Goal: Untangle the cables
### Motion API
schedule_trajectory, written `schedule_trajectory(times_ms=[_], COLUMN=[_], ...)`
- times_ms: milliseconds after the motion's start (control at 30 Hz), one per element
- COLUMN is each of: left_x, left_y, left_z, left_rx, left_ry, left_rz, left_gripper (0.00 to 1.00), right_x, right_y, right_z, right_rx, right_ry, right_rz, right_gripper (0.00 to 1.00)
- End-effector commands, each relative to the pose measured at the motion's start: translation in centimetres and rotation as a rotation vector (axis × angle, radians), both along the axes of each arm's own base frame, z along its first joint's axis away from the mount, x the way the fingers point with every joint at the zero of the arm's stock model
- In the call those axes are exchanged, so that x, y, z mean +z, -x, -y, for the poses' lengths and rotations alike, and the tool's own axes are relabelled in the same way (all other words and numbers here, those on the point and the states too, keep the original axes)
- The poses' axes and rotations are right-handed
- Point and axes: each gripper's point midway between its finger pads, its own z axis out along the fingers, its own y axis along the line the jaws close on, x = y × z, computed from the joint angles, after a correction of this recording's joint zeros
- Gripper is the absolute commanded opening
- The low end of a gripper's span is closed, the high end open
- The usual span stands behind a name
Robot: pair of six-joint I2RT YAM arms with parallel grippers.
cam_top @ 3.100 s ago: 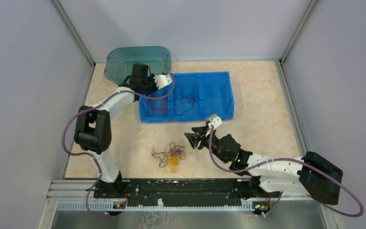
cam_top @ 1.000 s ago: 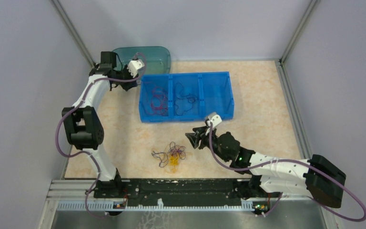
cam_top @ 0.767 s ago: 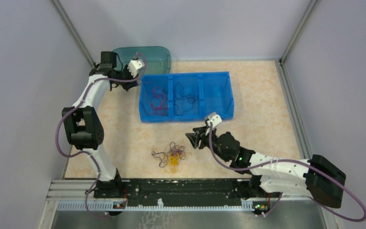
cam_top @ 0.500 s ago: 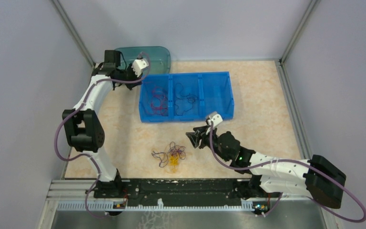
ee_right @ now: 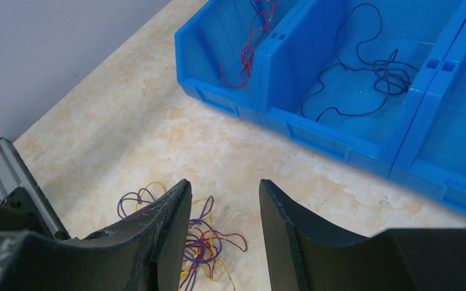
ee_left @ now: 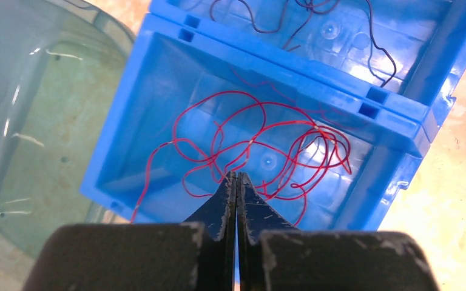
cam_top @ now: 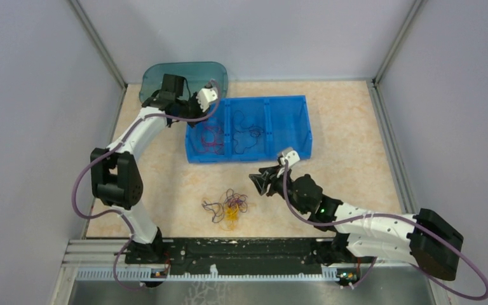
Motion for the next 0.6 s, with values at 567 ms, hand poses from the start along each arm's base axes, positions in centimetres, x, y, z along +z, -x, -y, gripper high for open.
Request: schedule_trajectory(times_ms=[567], left_x=[-5.6], left_y=[-4.1], left_z=[0.0], left_rx=[0.156], left_ry=[-0.087], left_rz=[0.116], left_gripper=[0.00], right_x=[0.7], right_y=[-0.6], right_z=[0.4], right_rx=[-0.020], right_ry=[-0.050], right_rz=[-0.016], right_gripper=[0.46])
